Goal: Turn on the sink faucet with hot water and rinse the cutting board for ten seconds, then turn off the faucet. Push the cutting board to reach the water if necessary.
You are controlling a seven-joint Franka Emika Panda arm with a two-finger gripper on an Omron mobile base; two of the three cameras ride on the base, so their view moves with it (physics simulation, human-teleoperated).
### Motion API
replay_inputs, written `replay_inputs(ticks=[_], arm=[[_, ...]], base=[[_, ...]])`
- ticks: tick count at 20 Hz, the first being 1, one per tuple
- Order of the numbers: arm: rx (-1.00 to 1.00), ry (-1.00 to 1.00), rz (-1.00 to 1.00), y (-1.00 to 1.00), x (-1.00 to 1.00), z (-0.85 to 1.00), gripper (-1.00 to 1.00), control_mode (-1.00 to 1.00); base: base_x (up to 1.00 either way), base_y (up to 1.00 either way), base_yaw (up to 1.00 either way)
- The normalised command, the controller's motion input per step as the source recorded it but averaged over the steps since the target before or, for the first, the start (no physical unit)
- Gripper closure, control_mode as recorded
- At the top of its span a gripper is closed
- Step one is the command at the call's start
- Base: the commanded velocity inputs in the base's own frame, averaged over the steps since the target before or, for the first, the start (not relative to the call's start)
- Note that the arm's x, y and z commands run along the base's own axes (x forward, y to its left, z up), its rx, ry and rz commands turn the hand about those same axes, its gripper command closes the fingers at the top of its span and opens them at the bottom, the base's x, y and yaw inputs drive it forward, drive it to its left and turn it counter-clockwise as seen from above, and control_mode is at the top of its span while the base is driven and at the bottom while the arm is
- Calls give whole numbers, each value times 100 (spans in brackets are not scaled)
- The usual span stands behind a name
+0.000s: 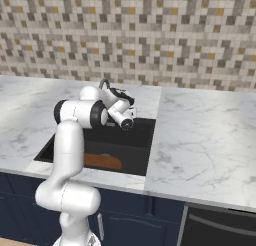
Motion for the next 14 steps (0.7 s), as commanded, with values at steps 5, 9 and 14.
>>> replay_inputs(ticks=[5,9,14], arm=[[0,0,-6,15,25,0,-100,-100],[0,0,-7,17,18,0,-100,-100],[0,0,-6,18,9,0,-100,-100]], base=[[0,0,0],[0,0,0],[0,0,0]])
